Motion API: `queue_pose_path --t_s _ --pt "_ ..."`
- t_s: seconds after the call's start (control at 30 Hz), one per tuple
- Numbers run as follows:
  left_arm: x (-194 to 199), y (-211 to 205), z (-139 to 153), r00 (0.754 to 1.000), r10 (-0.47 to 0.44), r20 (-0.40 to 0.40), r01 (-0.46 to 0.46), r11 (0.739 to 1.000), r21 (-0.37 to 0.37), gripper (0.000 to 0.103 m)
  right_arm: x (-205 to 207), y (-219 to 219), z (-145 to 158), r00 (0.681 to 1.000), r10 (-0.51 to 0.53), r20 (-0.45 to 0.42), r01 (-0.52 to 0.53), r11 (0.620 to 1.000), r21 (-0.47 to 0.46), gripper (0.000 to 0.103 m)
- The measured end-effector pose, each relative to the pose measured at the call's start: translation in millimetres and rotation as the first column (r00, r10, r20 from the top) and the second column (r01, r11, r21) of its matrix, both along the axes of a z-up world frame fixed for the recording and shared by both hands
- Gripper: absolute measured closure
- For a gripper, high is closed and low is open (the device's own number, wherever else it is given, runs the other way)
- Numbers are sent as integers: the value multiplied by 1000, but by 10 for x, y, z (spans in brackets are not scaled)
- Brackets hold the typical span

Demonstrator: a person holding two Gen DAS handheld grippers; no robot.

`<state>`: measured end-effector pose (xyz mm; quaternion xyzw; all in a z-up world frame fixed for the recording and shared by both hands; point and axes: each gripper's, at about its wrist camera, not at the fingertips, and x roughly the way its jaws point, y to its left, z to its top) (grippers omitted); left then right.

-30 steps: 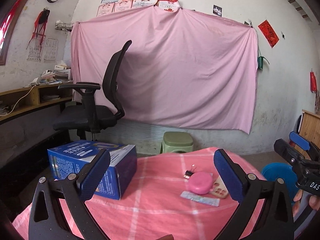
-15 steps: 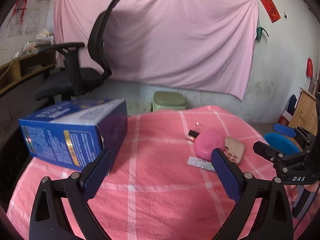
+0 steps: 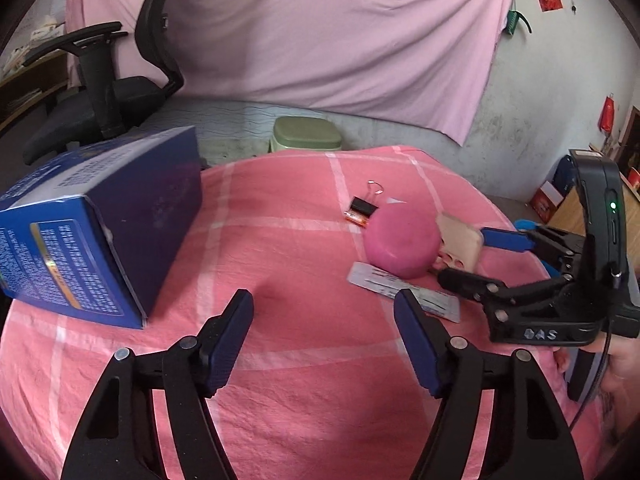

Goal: Collect trash
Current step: 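Grasp the white medicine strip with the left tool while the right tool grasps the beige phone case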

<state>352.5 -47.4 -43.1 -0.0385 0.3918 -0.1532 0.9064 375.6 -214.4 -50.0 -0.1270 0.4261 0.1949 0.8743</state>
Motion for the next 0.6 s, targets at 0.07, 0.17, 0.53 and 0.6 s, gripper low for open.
queue_pose_path --t_s 0.07,0.17,0.53,0.6 --pt "1 -65 8 1000 -21 -8 21 1000 -4 38 9 -29 15 1000 -3 -4 3 1000 16 6" --pt "28 -165 -15 998 -47 -36 46 999 -15 48 -30 -113 53 1000 -10 1 10 1000 26 6" --pt "154 -561 -81 993 27 -119 -30 999 -22 49 -102 -627 170 992 -122 24 118 987 108 6" --pt "190 -585 -89 988 75 -137 -79 997 -19 49 -117 -647 177 991 -129 24 125 984 123 6"
